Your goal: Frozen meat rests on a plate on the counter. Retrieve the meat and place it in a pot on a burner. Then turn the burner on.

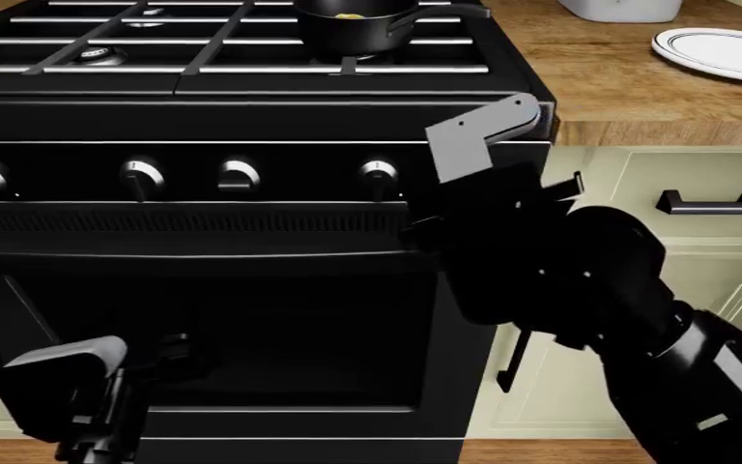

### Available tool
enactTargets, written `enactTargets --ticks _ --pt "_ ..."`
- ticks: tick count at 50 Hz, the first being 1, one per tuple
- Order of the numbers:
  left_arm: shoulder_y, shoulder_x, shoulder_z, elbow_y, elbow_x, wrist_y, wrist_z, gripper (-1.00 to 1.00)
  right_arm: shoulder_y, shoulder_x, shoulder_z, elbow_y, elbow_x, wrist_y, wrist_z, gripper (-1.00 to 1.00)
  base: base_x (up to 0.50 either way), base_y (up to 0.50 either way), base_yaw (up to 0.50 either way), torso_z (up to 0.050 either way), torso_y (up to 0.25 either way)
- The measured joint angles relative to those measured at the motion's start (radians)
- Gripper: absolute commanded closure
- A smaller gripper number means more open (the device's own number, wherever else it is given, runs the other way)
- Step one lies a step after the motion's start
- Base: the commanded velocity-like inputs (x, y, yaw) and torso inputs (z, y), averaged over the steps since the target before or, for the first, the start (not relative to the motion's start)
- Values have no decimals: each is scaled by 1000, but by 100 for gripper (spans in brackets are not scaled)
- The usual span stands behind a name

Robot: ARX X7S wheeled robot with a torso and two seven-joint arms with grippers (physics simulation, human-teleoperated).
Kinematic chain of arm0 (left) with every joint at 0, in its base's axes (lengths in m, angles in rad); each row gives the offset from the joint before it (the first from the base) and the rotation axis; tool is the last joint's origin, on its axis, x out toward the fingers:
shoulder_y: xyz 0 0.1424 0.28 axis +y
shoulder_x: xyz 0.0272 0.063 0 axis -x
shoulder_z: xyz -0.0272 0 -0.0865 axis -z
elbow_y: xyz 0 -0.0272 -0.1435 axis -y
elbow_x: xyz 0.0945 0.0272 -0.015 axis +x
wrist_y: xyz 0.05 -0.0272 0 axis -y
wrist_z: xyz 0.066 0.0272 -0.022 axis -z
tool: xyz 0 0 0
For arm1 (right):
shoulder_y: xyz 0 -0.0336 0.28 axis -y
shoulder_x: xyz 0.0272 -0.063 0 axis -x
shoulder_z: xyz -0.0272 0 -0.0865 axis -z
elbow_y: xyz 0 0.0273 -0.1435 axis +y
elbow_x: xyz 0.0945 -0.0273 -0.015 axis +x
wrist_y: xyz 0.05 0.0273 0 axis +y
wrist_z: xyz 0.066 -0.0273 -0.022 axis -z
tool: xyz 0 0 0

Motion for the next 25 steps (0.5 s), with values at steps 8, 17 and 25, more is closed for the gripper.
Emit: enactTargets --ticks 8,17,25 --pt "3 -6 -6 11 -19 -7 -3 -100 24 -6 -50 4 -30 41 -5 100 0 0 1 0 0" --pt "5 -9 -9 16 -31 -11 -5 -100 45 -9 -98 5 -57 70 -14 100 1 1 3 0 1" --pt "4 -11 -9 14 -36 -12 -5 -100 56 -15 -103 -7 -46 77 -22 -100 1 1 1 0 0"
